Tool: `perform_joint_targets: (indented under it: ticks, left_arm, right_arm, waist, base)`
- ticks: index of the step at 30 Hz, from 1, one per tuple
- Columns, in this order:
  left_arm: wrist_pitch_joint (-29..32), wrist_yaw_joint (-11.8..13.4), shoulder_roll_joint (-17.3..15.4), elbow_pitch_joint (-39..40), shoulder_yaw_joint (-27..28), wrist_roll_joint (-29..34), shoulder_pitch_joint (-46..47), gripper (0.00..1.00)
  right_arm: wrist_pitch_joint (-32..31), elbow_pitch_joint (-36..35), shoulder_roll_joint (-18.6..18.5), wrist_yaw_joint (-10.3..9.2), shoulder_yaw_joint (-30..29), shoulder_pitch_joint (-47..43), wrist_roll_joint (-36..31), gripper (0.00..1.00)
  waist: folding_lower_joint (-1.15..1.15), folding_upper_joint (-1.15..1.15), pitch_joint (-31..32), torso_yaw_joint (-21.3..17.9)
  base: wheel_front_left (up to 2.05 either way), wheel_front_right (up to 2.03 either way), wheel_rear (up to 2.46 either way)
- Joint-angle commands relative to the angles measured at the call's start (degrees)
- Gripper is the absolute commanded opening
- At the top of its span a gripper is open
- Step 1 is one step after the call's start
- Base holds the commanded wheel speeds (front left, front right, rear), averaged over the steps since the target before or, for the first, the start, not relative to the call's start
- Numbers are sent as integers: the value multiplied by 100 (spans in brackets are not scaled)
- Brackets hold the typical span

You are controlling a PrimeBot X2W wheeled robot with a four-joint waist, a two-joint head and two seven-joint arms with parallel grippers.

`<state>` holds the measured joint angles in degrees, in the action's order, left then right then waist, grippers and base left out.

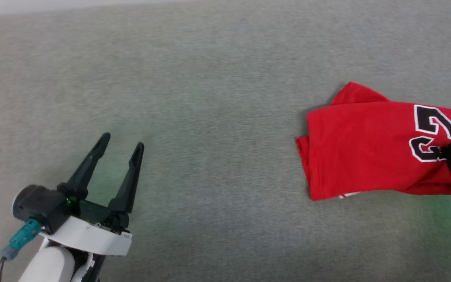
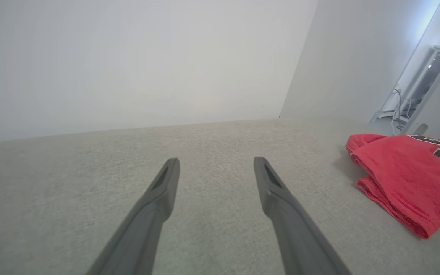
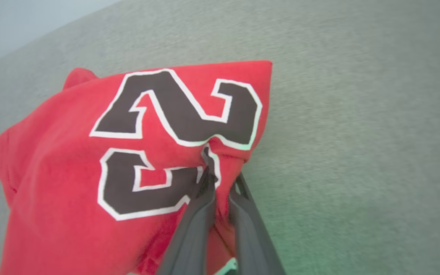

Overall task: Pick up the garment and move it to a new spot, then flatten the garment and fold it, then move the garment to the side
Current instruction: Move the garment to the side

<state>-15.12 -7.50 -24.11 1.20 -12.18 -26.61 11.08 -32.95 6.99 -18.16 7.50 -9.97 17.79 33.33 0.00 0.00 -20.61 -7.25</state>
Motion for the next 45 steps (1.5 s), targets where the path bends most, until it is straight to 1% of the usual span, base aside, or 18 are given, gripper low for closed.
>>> perform_joint_targets:
  ticks: [1,6,11,13,19,23,26,27,32,38,43,44,45]
  left_arm:
    - [5,5,-85,67,-47,78,116,100]
    - [5,5,-291,207,-131,100,297,100]
    - [5,5,-481,402,-188,101,547,100]
    - [5,5,-557,498,-205,98,643,100]
    - [5,5,-786,790,-176,153,838,100]
    - [5,5,-901,954,-115,173,884,100]
    - [5,5,-962,1052,-74,199,885,100]
    - [5,5,-962,1052,-74,199,885,100]
    - [5,5,-1021,1164,-13,205,844,100]
    - [5,5,-1073,1213,32,226,781,100]
    - [5,9,-1079,1212,55,247,761,100]
    - [5,26,-1069,1198,71,248,750,100]
    - [5,51,-1060,1172,90,259,729,100]
  right_arm:
    - [72,-30,73,-3,-174,-20,19,0]
    - [207,91,13,-3,-567,279,-195,0]
    - [370,294,-112,-3,-979,630,-594,0]
    - [441,393,-233,-3,-1098,834,-802,0]
    - [752,776,-498,-3,-1059,1459,-1394,0]
    - [975,1232,-672,-3,-884,1864,-1782,0]
    - [1151,1641,-765,-4,-955,2122,-2068,0]
    - [1151,1641,-765,-4,-955,2122,-2068,0]
    - [1372,2290,-706,-4,-1102,2424,-2446,0]
    - [1594,2865,-660,-4,-1046,2627,-2610,0]
    - [1760,3254,-648,-4,-1016,2792,-2624,0]
    - [1809,3308,-667,-4,-996,2827,-2642,16]
    - [1859,3360,-683,-4,-980,2853,-2659,40]
  waist:
    - [0,0,-175,-421]
    - [0,0,-378,-618]
    - [0,0,-648,-612]
    - [0,0,-772,-589]
    - [0,0,-1106,-511]
    - [0,0,-1244,-469]
    - [0,0,-1315,-452]
    - [0,0,-1315,-452]
    - [0,0,-1374,-454]
    - [0,0,-1384,-483]
    - [0,0,-1345,-489]
    - [0,0,-1334,-493]
    - [0,0,-1320,-496]
  base:
    - [0,0,0]
    - [0,0,0]
    - [0,0,0]
    - [0,0,0]
    - [0,0,0]
    - [0,0,0]
    - [0,0,0]
    - [0,0,0]
    - [0,0,0]
    - [0,0,0]
    - [0,0,0]
    - [0,0,0]
    - [0,0,0]
